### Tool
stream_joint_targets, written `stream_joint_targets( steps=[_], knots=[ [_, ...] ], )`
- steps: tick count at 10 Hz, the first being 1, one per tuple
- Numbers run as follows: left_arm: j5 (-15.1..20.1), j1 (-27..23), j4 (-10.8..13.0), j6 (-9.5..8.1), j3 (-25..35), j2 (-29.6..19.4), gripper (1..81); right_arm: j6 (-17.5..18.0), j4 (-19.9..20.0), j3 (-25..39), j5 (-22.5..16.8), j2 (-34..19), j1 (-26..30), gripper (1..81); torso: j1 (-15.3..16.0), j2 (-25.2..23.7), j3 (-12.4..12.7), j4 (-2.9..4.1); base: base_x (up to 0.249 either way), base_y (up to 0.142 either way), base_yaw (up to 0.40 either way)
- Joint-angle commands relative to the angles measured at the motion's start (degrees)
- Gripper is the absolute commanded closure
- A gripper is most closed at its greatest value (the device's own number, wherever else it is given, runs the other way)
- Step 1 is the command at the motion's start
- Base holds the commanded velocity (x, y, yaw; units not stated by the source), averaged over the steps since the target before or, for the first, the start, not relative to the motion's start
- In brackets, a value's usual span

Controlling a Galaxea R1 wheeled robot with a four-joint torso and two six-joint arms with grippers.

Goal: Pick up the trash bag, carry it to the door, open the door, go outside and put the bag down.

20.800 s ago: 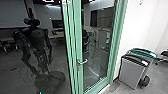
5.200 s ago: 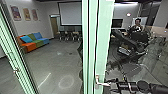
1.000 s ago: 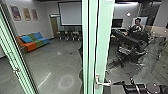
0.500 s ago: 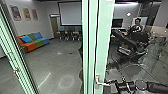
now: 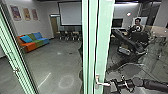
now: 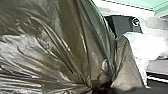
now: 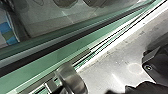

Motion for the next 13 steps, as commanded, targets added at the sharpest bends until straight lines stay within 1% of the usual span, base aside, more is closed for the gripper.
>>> stream_joint_targets(
  steps=[1, 2, 3, 4, 5, 6, 8, 10, 11, 13],
  knots=[
    [3.41, -2.62, -0.29, 0.45, 0.25, -0.92, 81.1, 5.89, -5.34, -1.25, -5.38, 2.83, 10.24, 1.0, 0.00, 0.00, 0.00, 0.00, 0.000, 0.000, 0.000],
    [3.41, -2.62, -0.29, 0.37, 0.17, -0.84, 81.1, 10.00, -9.54, -0.99, -6.17, 4.32, 10.33, 1.0, 0.00, 0.00, -0.02, 0.00, 0.000, 0.000, 0.000],
    [3.41, -2.62, -0.29, 0.37, -0.10, -0.74, 81.1, 11.87, -11.76, -0.11, -6.34, 4.58, 10.42, 1.0, 0.00, 0.00, -0.02, 0.00, 0.000, 0.000, 0.000],
    [3.41, -2.62, -0.21, 0.37, -0.36, -0.57, 81.1, 12.92, -12.72, 0.95, -6.43, 4.58, 10.60, 1.0, 0.00, 0.00, -0.02, 0.00, 0.000, 0.000, 0.000],
    [3.41, -2.62, -0.21, 0.45, -0.36, -0.48, 81.1, 13.10, -12.99, 0.42, -6.43, 5.20, 9.81, 1.0, 0.00, 0.00, -0.02, 0.00, 0.000, 0.000, 0.000],
    [3.41, -2.62, -0.12, 0.37, -0.36, -0.57, 81.1, 13.18, -13.51, -1.49, -6.43, 6.68, 8.58, 1.0, 0.00, 0.00, -0.05, 0.00, 0.000, 0.000, 0.000],
    [3.41, -2.62, -0.21, 0.37, -0.45, -0.57, 81.1, 14.59, -13.60, -4.85, -6.52, 9.59, 6.47, 1.0, 0.00, 0.00, -0.05, 0.00, 0.000, 0.000, 0.000],
    [3.41, -2.62, -0.21, 0.37, -1.24, -0.30, 81.1, 15.21, -13.60, -8.62, -6.25, 11.79, 3.04, 1.0, 0.00, 0.00, -0.05, 0.00, 0.000, 0.000, 0.000],
    [3.41, -2.62, -0.21, 0.45, -1.85, -0.13, 81.1, 15.21, -13.60, -9.60, -5.55, 11.62, 1.20, 1.0, -0.02, 0.00, -0.05, 0.00, 0.000, 0.000, 0.000],
    [3.41, -2.62, -0.03, 0.37, -2.56, 0.22, 81.1, 15.21, -15.10, -10.92, -3.18, 12.23, -2.14, 1.0, -0.09, -0.02, 0.00, 0.00, 0.000, 0.000, 0.000]
  ],
)
